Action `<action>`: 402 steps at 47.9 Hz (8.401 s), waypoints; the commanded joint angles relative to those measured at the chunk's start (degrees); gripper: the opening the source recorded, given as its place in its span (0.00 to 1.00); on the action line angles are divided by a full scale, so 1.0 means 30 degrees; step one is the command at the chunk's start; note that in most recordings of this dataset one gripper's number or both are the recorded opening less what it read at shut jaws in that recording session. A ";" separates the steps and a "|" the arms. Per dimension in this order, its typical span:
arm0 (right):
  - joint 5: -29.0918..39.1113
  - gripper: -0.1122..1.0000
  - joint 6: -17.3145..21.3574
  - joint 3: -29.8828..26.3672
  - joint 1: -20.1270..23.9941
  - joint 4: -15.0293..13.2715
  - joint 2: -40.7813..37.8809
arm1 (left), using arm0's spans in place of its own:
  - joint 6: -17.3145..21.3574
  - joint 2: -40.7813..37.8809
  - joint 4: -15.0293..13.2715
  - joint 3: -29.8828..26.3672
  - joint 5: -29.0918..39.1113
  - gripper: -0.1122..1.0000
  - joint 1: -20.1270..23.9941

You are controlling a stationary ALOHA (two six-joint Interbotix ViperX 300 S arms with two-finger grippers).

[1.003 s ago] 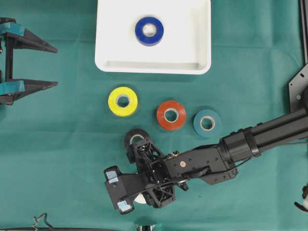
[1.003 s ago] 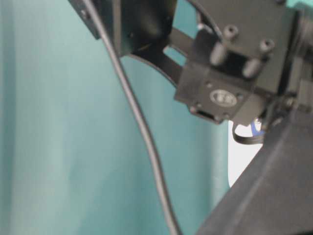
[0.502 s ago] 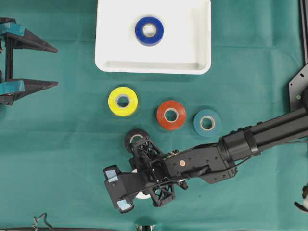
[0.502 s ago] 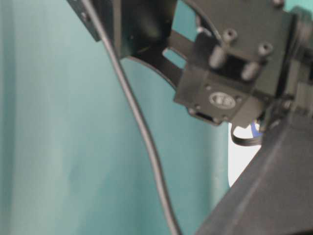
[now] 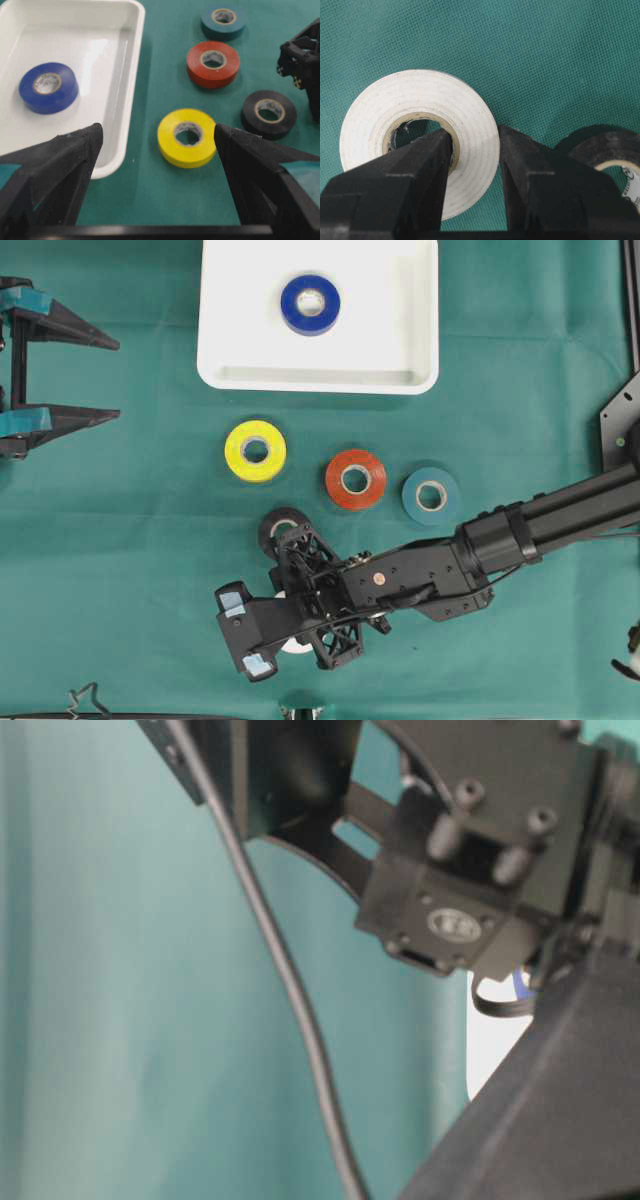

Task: Pick up the tape from a random location and place it into the white case.
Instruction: 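Close the right gripper on the white tape and begin lifting, then lift the white tape roll and carry it over the white tray, then lower the white tape beside the blue roll and open the right gripper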

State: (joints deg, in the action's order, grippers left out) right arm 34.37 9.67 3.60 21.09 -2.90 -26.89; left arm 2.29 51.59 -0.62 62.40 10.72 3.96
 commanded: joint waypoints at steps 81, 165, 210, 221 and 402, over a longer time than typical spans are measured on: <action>1.1309 0.37 0.0059 -0.5771 -0.0088 -0.0352 0.7588 | 0.0029 -0.0059 -0.0029 -0.0234 -0.0117 0.98 -0.0059; 1.1338 0.37 -0.0117 -0.5596 -0.1172 -0.0908 0.7588 | 0.0029 0.0029 -0.0059 -0.0234 -0.0029 0.98 -0.0059; 0.9844 0.37 -0.2373 -0.4395 -1.3418 -0.1729 0.6885 | 0.0029 0.0029 -0.0029 -0.0234 -0.0029 0.98 -0.0059; 0.8818 0.37 -0.2432 -0.4395 -1.4795 -0.1729 0.6240 | 0.0000 0.0029 -0.0029 -0.0234 -0.0029 0.98 -0.0059; -0.1377 0.37 -0.2168 0.7119 -1.6377 -0.1465 0.6387 | 0.0000 0.0088 -0.0059 -0.0234 -0.0029 0.98 0.0117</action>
State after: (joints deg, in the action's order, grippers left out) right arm 30.50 3.34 25.58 -27.95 -7.38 -8.79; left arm 2.29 52.03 -0.62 62.49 10.90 4.22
